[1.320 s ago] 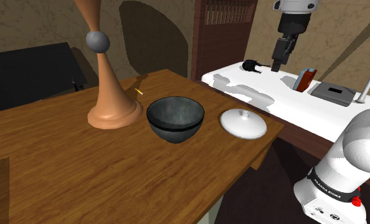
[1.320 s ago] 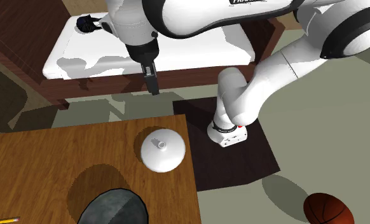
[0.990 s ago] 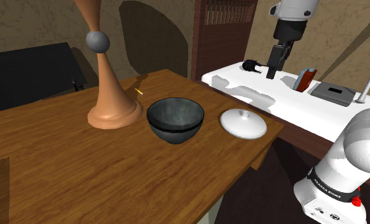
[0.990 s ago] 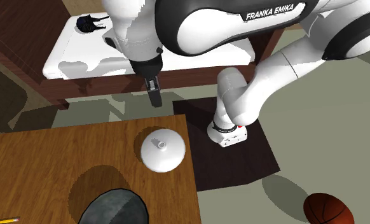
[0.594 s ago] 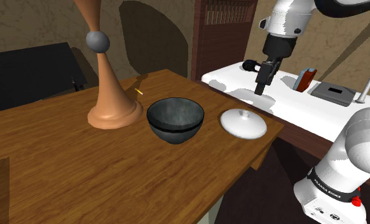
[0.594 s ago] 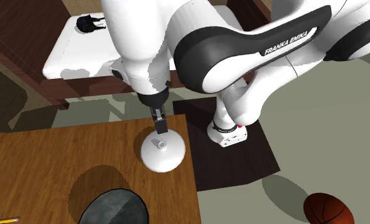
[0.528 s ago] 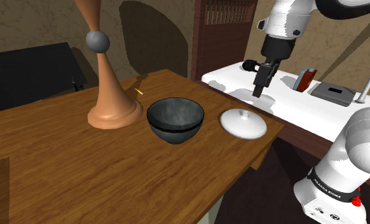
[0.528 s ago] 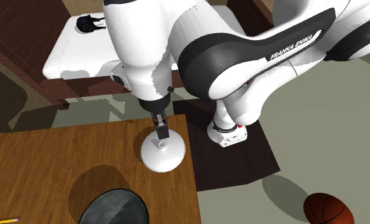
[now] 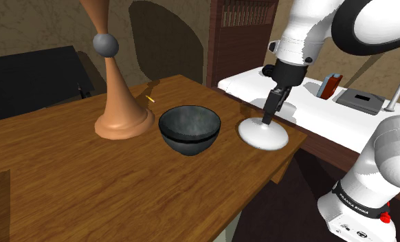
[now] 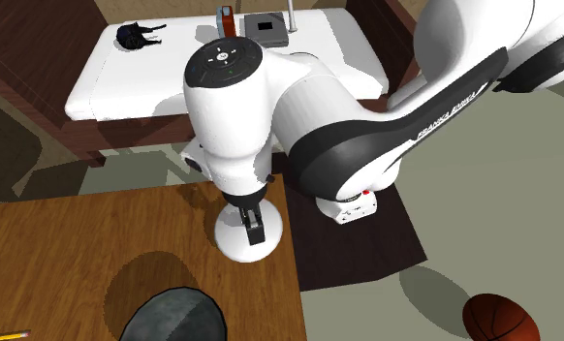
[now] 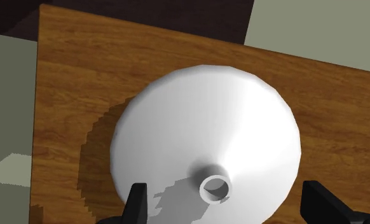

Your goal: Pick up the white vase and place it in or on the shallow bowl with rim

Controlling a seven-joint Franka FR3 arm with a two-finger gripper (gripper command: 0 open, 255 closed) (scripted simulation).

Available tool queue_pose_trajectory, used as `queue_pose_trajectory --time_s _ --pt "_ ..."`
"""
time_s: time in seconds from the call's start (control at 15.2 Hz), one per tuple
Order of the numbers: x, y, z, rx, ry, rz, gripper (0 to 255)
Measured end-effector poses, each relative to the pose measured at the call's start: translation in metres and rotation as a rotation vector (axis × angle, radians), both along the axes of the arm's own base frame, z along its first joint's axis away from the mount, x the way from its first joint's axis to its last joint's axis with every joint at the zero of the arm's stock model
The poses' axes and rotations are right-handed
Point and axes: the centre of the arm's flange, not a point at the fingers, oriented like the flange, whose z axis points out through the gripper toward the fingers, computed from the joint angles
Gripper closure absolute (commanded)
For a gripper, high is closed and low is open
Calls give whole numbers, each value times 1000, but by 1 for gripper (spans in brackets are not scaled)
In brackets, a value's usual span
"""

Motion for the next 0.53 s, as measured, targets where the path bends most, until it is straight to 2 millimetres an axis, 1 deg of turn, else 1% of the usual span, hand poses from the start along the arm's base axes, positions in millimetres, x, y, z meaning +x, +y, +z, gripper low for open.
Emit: queue_pose_trajectory --time_s 0.13,0.26,0.53 --pt "0 1 -11 0 0 0 0" --pt "0 1 -17 0 0 0 0" --pt "0 1 -19 0 -1 0 0"
